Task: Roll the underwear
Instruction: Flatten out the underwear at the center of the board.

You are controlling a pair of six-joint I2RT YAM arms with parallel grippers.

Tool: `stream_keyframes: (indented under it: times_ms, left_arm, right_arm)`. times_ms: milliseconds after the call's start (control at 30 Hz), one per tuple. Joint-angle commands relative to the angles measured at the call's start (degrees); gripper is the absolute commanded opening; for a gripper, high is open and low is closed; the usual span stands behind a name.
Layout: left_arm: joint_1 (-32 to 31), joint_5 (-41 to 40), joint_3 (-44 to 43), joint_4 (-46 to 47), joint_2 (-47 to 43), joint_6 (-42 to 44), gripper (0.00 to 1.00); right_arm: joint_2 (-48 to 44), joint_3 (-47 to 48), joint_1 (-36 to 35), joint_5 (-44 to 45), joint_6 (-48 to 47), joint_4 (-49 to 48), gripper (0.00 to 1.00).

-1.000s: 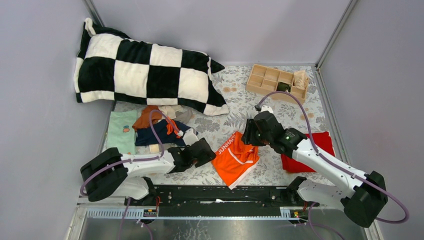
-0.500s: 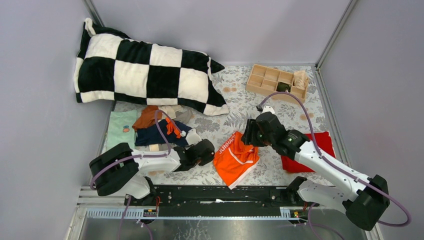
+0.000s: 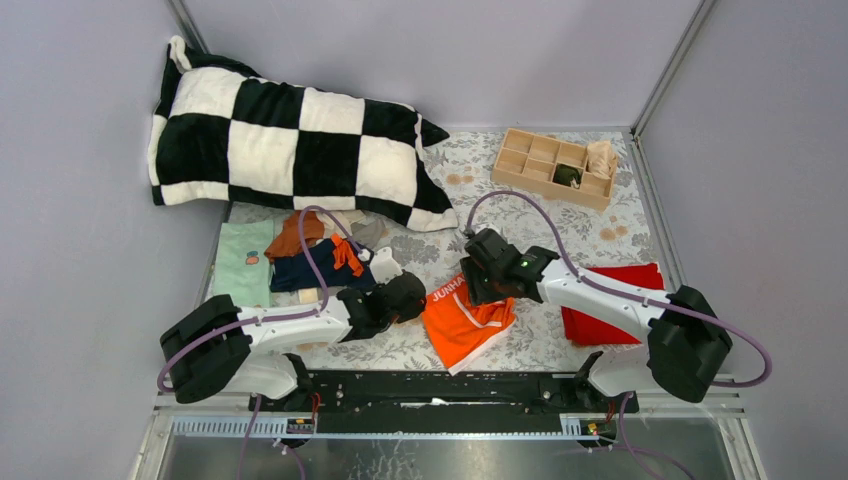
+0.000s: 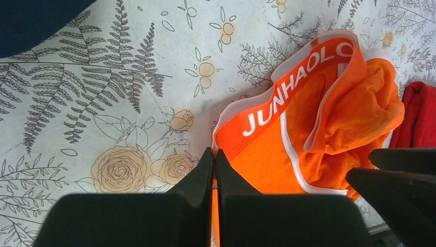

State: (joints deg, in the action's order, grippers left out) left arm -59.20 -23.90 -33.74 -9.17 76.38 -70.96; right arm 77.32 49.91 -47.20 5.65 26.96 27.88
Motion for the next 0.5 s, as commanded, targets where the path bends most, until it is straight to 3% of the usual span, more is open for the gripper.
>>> stream_keyframes:
  times_ms: [0, 133, 267, 467]
  left_arm:
    - [0.22, -2.85, 1.34, -2.34, -0.86, 1.70, 0.00]
    - [0.31, -2.85, 2.45, -2.13, -1.43, 0.67, 0.00]
    - [0.31, -2.20, 2.80, -1.32, -1.22, 0.38, 0.00]
    - [0.31, -0.96, 2.71, -0.51, 0.06, 0.39, 0.00]
  right_arm:
    - [2.08, 3.20, -3.47, 3.41, -6.19, -1.86, 0.51]
    - [3.59, 3.01, -4.85, 2.32, -5.28, -4.06, 0.52]
    - [6.90, 3.39, -5.00, 5.24, -4.64, -4.11, 0.61]
    - [9.62, 4.27, -6.31, 3.09, -5.61, -6.29, 0.56]
